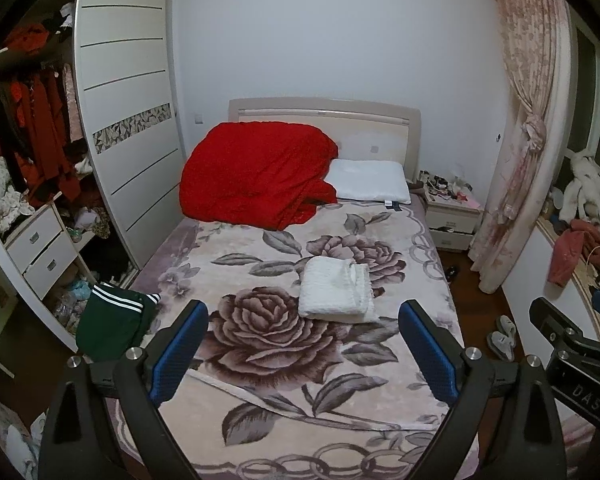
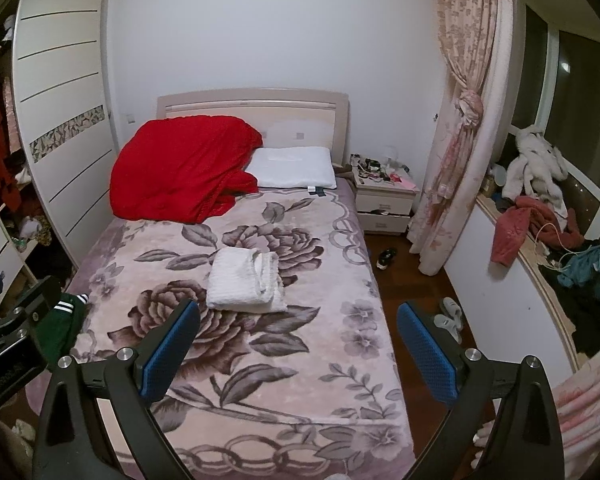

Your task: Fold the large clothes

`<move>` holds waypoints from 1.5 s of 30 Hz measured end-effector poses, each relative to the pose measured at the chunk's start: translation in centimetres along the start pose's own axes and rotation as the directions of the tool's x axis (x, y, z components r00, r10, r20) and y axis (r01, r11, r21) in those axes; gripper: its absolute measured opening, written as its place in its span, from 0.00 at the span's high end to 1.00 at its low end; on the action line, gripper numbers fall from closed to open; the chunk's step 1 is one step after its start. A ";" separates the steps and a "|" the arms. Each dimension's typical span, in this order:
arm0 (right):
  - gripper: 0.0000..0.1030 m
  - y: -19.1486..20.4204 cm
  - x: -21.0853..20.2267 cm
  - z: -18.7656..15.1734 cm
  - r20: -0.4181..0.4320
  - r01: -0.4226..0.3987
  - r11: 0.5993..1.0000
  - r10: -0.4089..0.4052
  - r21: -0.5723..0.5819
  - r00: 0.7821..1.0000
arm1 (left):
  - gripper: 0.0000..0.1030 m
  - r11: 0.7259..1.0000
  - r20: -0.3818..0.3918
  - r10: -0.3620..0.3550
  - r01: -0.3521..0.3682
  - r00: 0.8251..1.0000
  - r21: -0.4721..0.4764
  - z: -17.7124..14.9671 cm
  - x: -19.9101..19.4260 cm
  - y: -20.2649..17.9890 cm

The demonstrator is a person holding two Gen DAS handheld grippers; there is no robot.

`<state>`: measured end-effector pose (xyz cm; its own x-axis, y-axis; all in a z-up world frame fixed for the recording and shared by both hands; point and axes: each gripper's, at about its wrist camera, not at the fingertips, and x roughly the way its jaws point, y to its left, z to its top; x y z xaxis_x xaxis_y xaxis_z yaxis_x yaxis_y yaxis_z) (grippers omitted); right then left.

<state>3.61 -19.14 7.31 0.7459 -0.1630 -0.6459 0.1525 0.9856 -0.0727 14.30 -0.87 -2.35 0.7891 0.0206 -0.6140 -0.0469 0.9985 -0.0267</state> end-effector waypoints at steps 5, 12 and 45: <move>0.02 0.4 -0.2 0.0 0.002 -0.003 1.000 0.003 -0.003 1.000 | 0.06 1.000 0.007 0.005 -0.005 1.000 -0.002 -0.1 -0.5 0.5; 0.02 0.6 -0.3 0.6 0.006 -0.007 1.000 0.007 -0.002 1.000 | 0.05 1.000 0.018 0.009 -0.009 1.000 0.008 0.0 -0.8 0.8; 0.02 1.3 -1.1 -0.1 0.003 -0.007 1.000 0.007 0.017 1.000 | 0.05 0.999 0.031 0.013 -0.014 0.999 0.030 0.5 -1.1 0.2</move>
<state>2.97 -17.71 7.84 0.7491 -0.1560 -0.6439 0.1579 0.9859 -0.0553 13.76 -0.71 -1.27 0.8070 0.0356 -0.5895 -0.0398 0.9992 0.0059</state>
